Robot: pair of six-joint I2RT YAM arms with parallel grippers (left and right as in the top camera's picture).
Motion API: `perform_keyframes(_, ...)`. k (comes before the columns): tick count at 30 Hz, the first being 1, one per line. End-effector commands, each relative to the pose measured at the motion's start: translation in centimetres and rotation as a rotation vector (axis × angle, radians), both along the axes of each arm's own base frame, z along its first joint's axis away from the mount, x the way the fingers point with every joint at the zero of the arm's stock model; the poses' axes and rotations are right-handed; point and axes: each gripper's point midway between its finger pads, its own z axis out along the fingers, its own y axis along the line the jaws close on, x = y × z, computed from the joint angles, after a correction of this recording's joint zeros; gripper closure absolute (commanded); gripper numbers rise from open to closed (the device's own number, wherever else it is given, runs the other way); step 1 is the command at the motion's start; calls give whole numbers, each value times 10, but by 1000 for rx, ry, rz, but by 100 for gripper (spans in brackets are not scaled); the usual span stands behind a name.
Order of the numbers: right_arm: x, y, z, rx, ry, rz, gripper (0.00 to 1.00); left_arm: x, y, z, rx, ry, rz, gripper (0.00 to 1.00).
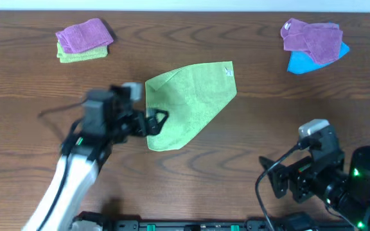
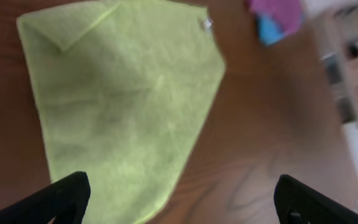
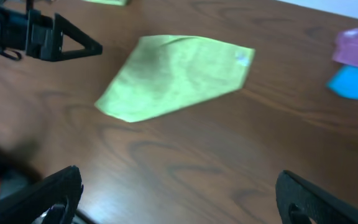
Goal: Fold the cloth
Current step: 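Move the left gripper to the green cloth's upper left corner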
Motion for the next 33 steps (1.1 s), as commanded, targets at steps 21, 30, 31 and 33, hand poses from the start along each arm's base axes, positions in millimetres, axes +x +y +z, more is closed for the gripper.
perform_keyframes(21,8,-46,-6,-199,-22,-191,1,155,40,-61,973,-103,95,4)
perform_keyframes(30,20,-43,-12,-213,13,-187,1,131,12,-71,1038,-88,-24,4)
perform_keyframes(31,21,-43,-12,-214,13,-186,1,131,12,-75,1040,-84,-27,4)
perform_keyframes(33,23,-42,-12,-216,14,-185,1,133,14,-85,1051,-71,-27,4)
